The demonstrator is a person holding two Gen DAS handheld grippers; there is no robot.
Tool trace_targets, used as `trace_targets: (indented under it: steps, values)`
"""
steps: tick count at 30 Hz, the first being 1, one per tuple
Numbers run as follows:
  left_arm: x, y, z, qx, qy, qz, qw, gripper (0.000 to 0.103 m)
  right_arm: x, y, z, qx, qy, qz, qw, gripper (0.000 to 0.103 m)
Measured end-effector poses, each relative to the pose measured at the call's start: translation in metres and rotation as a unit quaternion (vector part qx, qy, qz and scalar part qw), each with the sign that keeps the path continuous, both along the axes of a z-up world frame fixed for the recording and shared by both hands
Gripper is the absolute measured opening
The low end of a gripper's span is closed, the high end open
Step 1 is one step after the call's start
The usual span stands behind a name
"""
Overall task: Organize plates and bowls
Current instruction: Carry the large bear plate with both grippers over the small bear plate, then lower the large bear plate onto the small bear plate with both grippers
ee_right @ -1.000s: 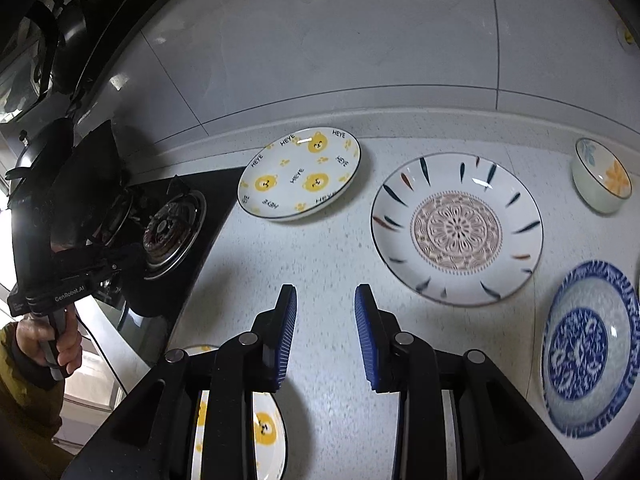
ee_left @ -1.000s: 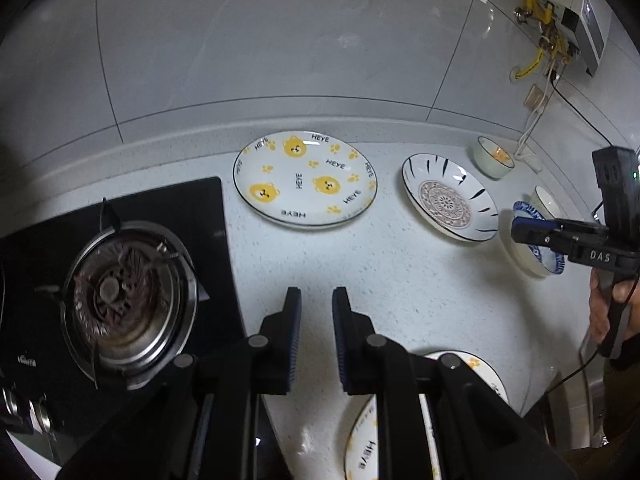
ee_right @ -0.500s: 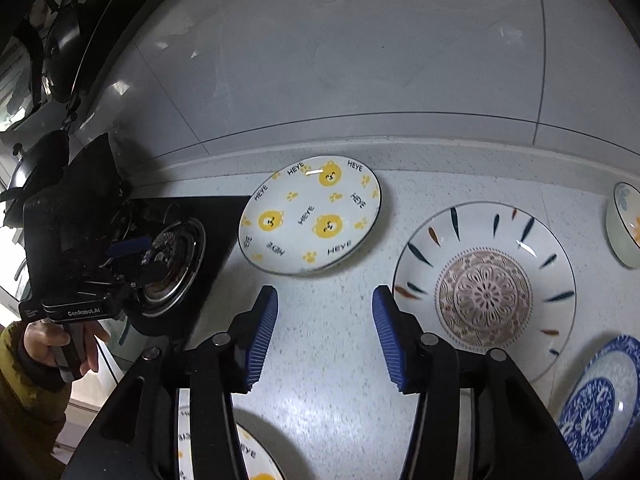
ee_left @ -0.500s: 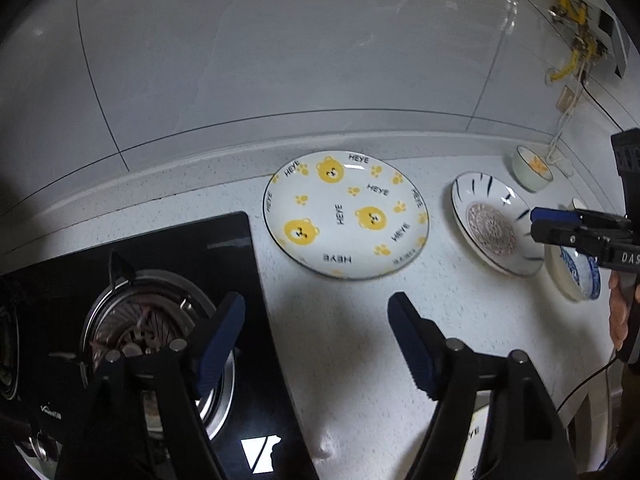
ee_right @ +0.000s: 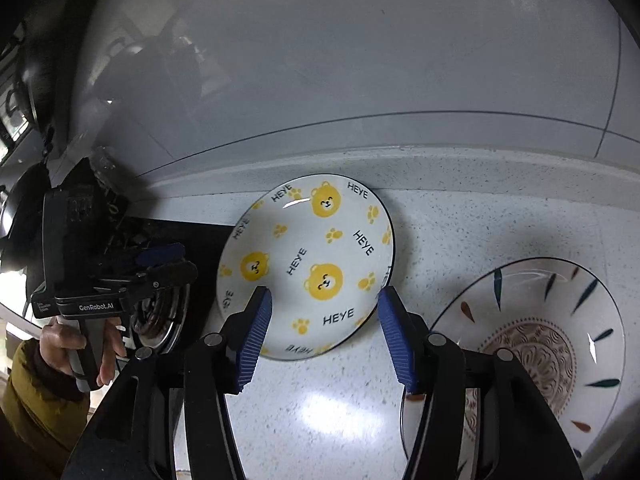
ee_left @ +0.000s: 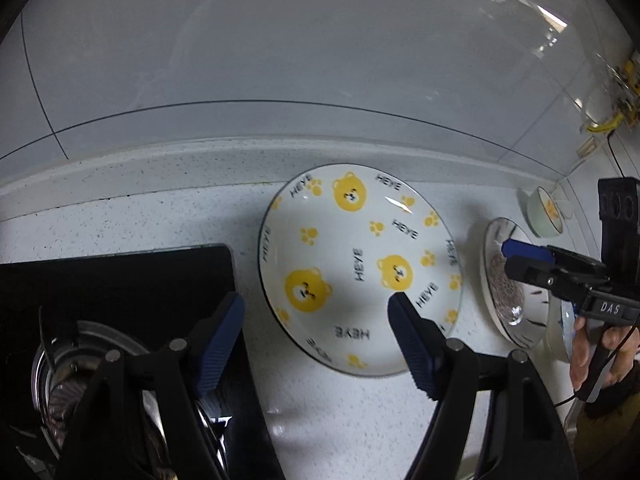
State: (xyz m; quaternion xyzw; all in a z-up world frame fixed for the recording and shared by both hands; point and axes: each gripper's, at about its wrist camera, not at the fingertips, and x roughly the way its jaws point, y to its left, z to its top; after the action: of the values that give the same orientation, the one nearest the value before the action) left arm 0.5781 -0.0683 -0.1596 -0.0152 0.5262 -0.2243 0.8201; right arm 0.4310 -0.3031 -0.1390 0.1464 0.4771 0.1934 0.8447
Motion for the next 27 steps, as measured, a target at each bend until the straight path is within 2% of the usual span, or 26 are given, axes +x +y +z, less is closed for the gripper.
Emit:
trace_targets:
  steps: [10, 22, 25, 27]
  values:
    - [0.034, -0.007, -0.03, 0.008, 0.046, 0.007, 0.9989, 0.074, 0.031, 0.011, -0.03, -0.031, 0.041, 0.008, 0.999, 0.062]
    - [0.048, -0.013, -0.054, -0.038, 0.103, 0.006, 0.9939, 0.073, 0.056, 0.003, -0.055, -0.014, 0.081, 0.018, 0.996, 0.062]
    - [0.05, -0.013, -0.059, -0.047, 0.113, 0.007, 0.9924, 0.072, 0.058, 0.002, -0.059, -0.01, 0.086, 0.022, 0.996, 0.052]
    - [0.051, -0.014, -0.062, -0.054, 0.12, 0.006, 0.9913, 0.068, 0.06, 0.002, -0.061, -0.017, 0.086, 0.019, 0.996, 0.039]
